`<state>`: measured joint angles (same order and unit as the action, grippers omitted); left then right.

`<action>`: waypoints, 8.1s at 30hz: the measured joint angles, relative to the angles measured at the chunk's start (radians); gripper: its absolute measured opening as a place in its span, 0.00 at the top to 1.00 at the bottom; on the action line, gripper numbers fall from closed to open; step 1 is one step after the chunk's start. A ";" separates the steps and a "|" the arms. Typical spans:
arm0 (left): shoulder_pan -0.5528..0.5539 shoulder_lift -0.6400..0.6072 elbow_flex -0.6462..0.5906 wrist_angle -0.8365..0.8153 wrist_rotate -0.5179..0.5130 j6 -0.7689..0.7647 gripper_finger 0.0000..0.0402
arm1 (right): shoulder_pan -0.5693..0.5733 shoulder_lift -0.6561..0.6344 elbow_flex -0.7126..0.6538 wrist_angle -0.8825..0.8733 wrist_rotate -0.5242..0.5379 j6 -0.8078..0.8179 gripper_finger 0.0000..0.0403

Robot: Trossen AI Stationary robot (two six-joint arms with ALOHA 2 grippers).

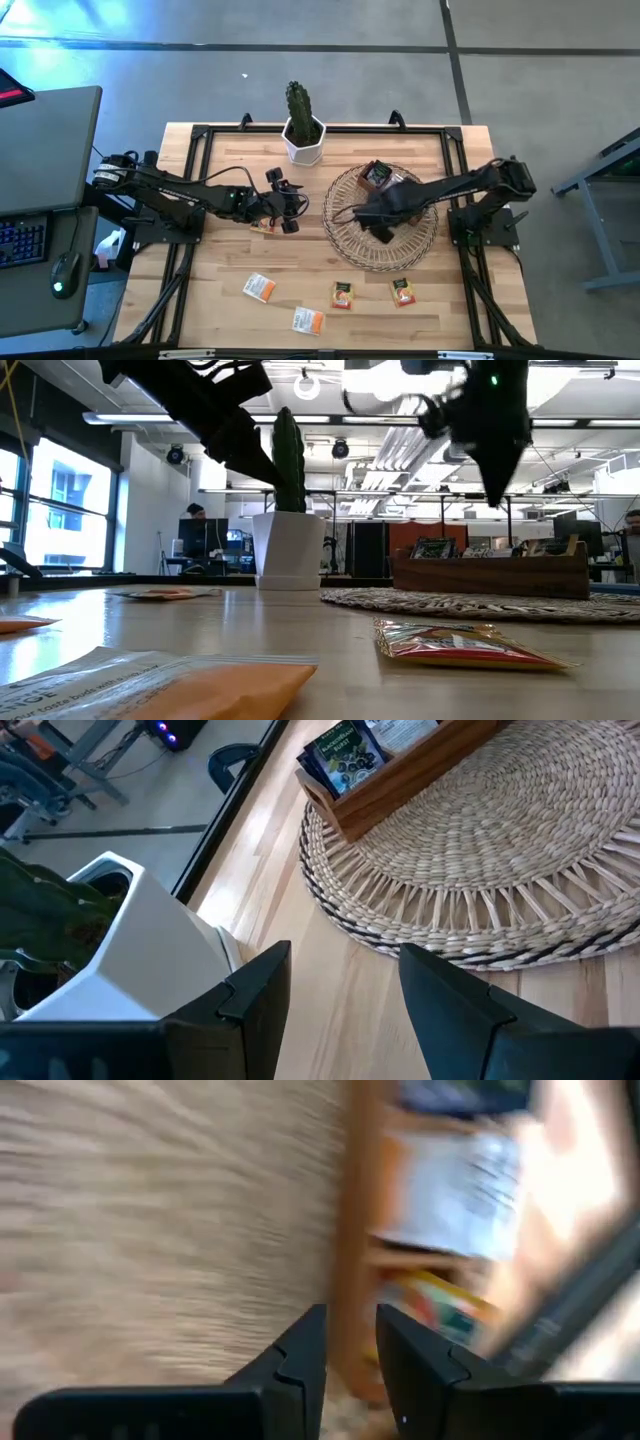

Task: Pick & Place Tea
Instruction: Put the orange tea bag into the right section of the wooden organizer

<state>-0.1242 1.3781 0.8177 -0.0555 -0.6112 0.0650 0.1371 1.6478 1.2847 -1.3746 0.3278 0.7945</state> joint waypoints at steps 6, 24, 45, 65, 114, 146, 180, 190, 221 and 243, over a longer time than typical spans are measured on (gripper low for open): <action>0.000 0.000 0.000 -0.014 0.001 0.001 0.54 | 0.089 0.000 0.053 0.161 -0.119 -0.112 0.73; 0.000 0.000 0.000 -0.002 0.002 -0.026 0.54 | 0.425 0.000 -0.208 0.506 -0.361 -0.142 0.57; 0.000 0.000 0.000 0.066 -0.025 -0.047 0.54 | 0.460 -0.011 -0.519 0.815 -0.362 -0.147 0.68; 0.000 0.000 0.000 0.063 -0.038 -0.008 0.54 | 0.457 -0.221 -0.399 0.566 0.152 -0.113 0.98; 0.000 0.000 0.000 0.061 -0.035 -0.006 0.54 | 0.135 -0.351 -0.399 0.025 0.218 0.171 0.94; 0.000 0.000 0.000 0.053 -0.025 -0.007 0.54 | 0.267 0.180 -0.358 1.555 -0.316 -0.312 0.69; 0.000 0.000 0.000 0.053 -0.024 -0.012 0.54 | 0.287 0.283 -0.329 1.405 -0.193 -0.488 0.96; 0.000 0.000 0.000 0.053 -0.024 -0.010 0.54 | 0.296 0.169 -0.298 1.392 -0.225 -0.459 0.87; 0.000 0.000 0.000 0.055 -0.027 -0.022 0.54 | 0.310 0.279 -0.265 1.197 -0.237 -0.508 0.81; 0.000 0.000 0.000 0.053 -0.027 -0.017 0.54 | 0.284 -0.267 -0.313 0.040 0.409 0.220 0.99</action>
<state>-0.1242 1.3781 0.8177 -0.0021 -0.6384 0.0483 0.4216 1.3809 0.9717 -1.3350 0.7364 1.0147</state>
